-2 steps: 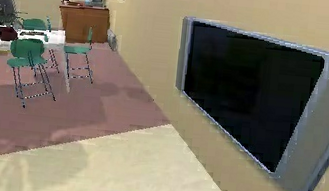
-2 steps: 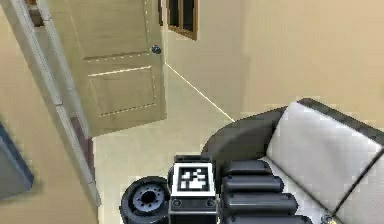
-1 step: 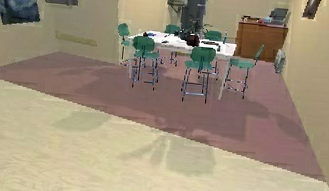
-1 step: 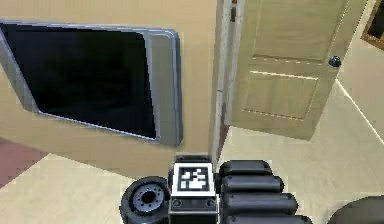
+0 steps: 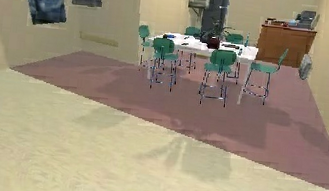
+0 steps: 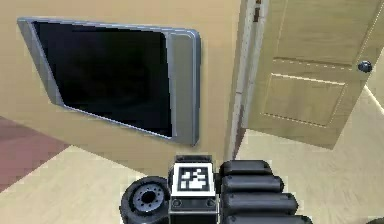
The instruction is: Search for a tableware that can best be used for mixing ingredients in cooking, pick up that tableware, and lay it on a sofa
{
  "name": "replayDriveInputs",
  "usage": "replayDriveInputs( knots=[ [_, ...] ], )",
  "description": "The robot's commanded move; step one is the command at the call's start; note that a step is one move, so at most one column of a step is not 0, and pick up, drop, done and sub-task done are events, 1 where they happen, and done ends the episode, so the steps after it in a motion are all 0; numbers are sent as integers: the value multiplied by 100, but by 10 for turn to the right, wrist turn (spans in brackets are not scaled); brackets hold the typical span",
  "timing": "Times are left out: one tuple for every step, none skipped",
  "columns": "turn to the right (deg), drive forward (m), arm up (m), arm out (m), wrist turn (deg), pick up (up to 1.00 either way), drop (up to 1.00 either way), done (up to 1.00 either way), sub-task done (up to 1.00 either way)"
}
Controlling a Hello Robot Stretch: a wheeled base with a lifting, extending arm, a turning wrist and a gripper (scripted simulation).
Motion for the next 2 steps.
replayDriveInputs(
  knots=[
    [-30, 0, 0, 0, 0, 0, 0, 0, 0],
    [450, 0, 0, 0, 0, 0, 0, 0, 0]
  ],
)
